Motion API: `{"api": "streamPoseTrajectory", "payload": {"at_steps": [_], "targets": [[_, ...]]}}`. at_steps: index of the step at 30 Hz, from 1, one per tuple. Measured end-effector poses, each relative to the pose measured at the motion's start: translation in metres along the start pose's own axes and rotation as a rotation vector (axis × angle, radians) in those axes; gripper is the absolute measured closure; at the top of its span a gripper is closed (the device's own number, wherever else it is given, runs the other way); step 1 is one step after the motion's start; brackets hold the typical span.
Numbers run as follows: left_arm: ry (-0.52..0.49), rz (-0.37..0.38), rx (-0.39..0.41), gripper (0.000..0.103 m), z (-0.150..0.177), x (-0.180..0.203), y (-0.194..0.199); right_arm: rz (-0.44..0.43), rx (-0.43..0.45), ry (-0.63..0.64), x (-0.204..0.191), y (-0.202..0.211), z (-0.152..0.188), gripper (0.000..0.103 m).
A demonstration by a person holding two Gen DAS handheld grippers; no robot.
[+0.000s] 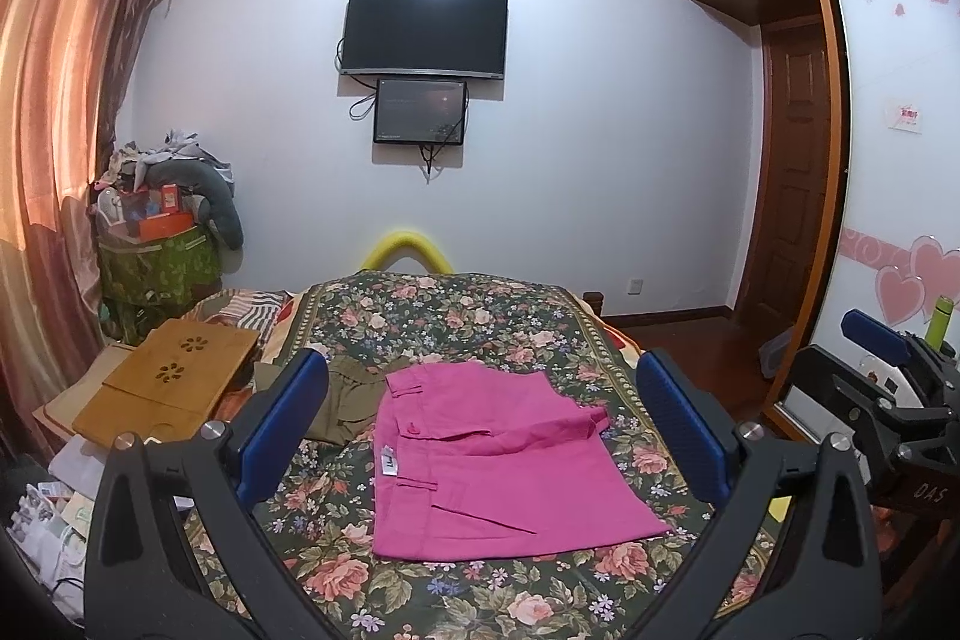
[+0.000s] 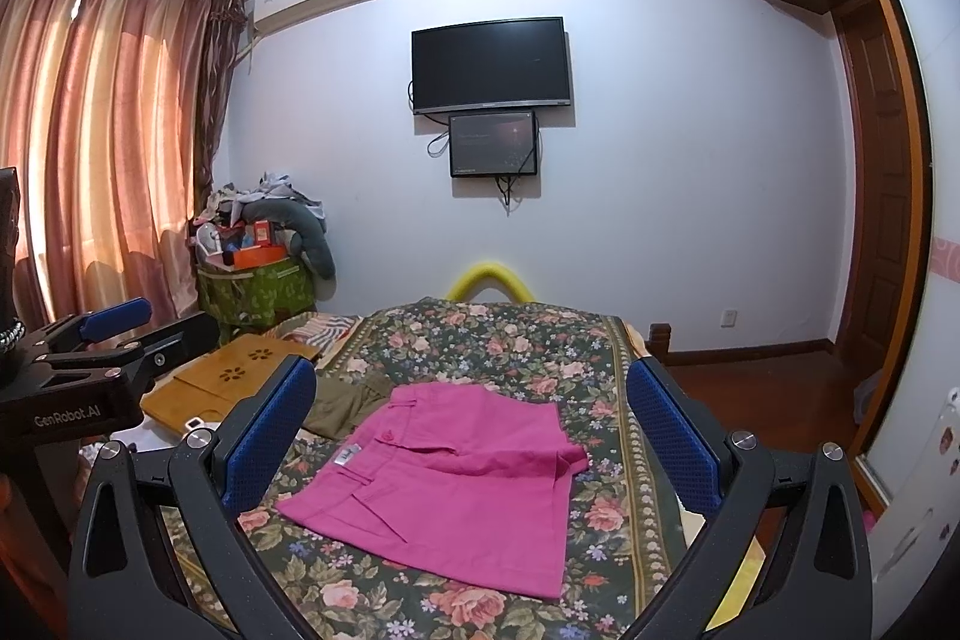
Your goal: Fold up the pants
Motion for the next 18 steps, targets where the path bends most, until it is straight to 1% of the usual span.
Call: {"api": "streamPoseTrajectory", "payload": {"at_steps": [18], "targets": [[0.011, 0.004, -0.003, 0.000, 0.0010, -0.0029, -0.0013, 0.007, -0.001, 0.006, 0.0003, 0.0008, -0.0033, 0.000]]}}
Point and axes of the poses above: each gripper's, at about its wrist camera, not at the fingertips, and y roughly against the way its jaws point, x to its right, z to its underside, the point moved 1 cm from there along -y, roughly the way its jaws point, and after that the axes turned 15 degrees about -z, right-handed, at the moved point
